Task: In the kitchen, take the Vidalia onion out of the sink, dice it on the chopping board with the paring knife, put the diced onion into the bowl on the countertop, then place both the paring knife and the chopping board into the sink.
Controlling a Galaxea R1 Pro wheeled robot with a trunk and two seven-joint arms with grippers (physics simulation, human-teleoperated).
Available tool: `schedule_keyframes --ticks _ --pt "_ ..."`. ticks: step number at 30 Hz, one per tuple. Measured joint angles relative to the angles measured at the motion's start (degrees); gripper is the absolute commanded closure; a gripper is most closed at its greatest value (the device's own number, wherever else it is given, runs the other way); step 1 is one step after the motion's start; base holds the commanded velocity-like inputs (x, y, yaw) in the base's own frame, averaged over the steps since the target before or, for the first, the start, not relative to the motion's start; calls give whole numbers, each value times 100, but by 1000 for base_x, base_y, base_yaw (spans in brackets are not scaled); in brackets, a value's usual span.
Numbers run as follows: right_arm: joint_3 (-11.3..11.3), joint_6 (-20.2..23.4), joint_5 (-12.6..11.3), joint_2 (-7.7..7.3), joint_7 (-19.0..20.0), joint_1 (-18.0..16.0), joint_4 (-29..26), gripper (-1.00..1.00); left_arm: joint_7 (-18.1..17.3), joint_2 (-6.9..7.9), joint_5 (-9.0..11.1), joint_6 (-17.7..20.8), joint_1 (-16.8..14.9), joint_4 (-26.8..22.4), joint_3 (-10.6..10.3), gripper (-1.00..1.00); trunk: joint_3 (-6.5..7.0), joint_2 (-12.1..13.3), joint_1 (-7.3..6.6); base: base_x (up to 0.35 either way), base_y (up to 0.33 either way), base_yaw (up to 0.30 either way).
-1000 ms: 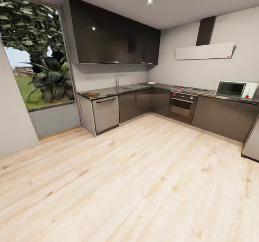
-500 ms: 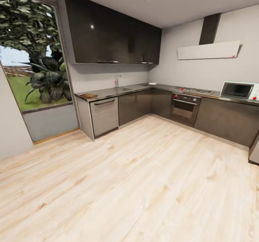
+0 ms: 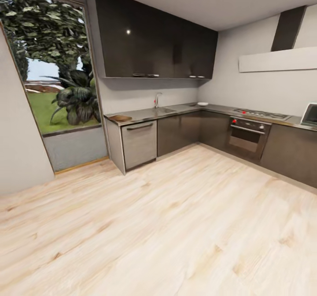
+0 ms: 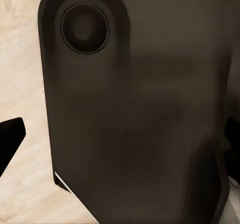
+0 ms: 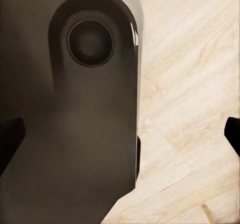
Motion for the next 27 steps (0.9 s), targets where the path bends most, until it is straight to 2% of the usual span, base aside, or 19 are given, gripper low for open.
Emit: schedule_keyframes --ticks 27 --pt "-3 -2 -1 2 0 0 0 -100 0 -2 0 0 0 0 0 -100 0 0 0 286 -235 263"
